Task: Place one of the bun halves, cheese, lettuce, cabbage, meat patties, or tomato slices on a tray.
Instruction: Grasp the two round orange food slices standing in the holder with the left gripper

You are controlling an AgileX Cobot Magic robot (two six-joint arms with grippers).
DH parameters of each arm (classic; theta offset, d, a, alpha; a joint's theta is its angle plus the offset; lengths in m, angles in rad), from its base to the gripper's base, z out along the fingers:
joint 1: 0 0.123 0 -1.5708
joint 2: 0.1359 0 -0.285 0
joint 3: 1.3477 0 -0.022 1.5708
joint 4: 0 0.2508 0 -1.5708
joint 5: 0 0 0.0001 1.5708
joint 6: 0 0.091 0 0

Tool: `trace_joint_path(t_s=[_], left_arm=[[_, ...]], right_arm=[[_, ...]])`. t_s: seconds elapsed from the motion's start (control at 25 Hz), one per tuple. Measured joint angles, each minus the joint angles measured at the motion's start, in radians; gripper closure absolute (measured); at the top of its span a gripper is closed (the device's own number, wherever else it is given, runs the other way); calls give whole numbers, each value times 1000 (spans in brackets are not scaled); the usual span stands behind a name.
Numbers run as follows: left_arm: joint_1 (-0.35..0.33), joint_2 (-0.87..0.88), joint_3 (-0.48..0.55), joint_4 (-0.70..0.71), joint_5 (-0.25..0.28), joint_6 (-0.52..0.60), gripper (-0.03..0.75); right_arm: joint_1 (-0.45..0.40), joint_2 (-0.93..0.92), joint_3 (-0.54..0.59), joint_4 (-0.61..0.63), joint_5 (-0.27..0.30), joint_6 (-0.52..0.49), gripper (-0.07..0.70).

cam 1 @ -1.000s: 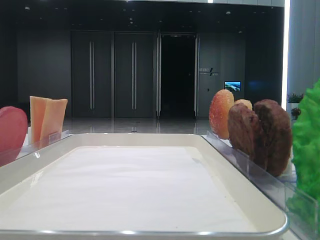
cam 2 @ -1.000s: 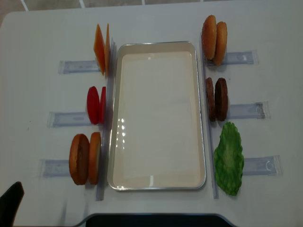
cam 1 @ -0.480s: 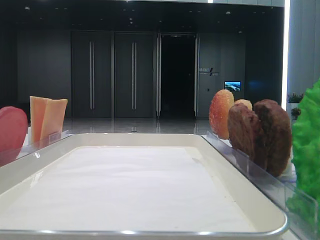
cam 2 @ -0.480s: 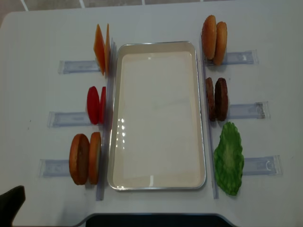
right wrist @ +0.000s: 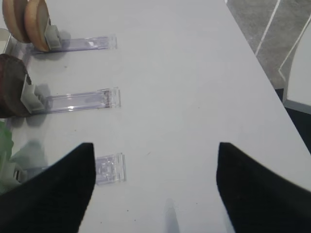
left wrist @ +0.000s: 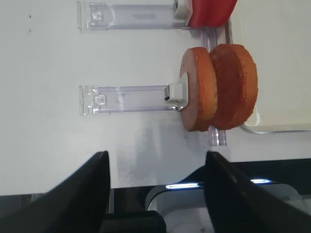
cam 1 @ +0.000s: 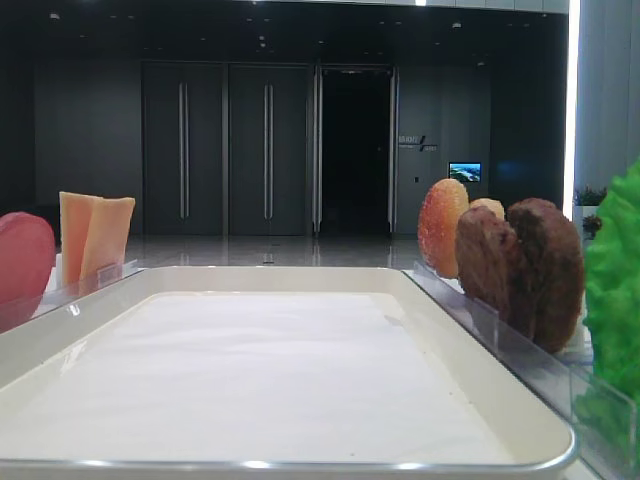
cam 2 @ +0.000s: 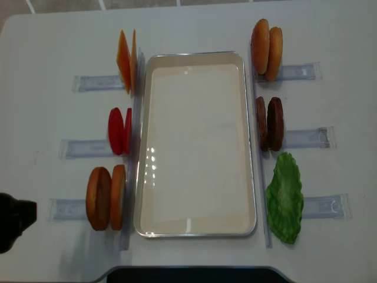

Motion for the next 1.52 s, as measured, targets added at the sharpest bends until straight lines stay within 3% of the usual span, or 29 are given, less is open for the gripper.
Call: trace_joint_path(t_s=[0.64,1.16,1.28,1.52], left_arm=[[0,418,-207,36,-6,0,252],[-2,548,-218,93,-9,-44,252],[-44,553,-218,123,-9,-91,252],[-223,557,-218,156,-9,-240,252]], right_arm=[[0,0,0,0,0,0,107],[0,0,0,0,0,0,107],[0,0,0,0,0,0,107],[0,0,0,0,0,0,107]])
